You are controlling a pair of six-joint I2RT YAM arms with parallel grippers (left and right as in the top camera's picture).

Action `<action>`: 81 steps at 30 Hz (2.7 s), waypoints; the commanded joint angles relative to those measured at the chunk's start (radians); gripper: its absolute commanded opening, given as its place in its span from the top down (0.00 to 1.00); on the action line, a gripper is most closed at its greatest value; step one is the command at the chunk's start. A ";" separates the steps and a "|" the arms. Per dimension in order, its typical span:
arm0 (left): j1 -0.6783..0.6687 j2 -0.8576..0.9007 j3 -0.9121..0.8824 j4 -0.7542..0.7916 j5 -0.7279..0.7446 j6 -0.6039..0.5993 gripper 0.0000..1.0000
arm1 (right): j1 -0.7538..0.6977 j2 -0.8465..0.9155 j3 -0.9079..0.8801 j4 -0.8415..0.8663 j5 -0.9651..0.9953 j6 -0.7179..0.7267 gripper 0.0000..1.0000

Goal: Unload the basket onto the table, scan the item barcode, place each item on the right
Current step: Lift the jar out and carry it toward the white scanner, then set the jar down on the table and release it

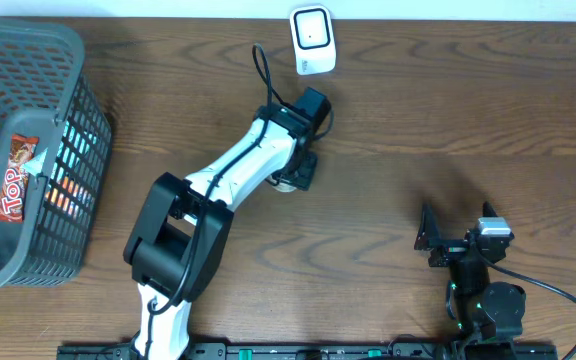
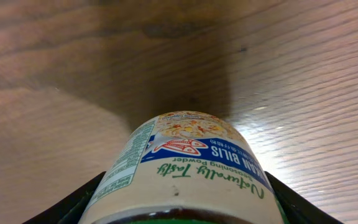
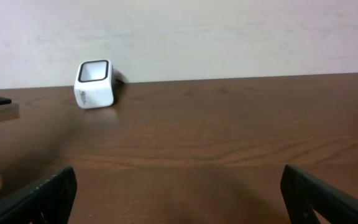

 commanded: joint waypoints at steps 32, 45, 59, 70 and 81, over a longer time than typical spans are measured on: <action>0.171 -0.016 -0.177 0.123 0.060 0.273 0.34 | -0.008 -0.002 -0.001 -0.004 0.000 -0.006 0.01; 0.171 -0.028 -0.171 0.117 0.059 0.273 0.02 | -0.008 -0.002 -0.001 -0.004 -0.001 -0.006 0.01; 0.171 -0.272 -0.153 0.045 0.060 0.272 0.02 | -0.008 -0.002 -0.001 -0.004 -0.001 -0.006 0.01; 0.209 -0.722 -0.105 0.033 0.038 0.194 0.02 | -0.008 -0.002 -0.001 -0.004 -0.001 -0.006 0.01; 0.725 -1.029 -0.053 0.042 -0.103 -0.021 0.02 | -0.008 -0.002 -0.001 -0.004 -0.001 -0.006 0.01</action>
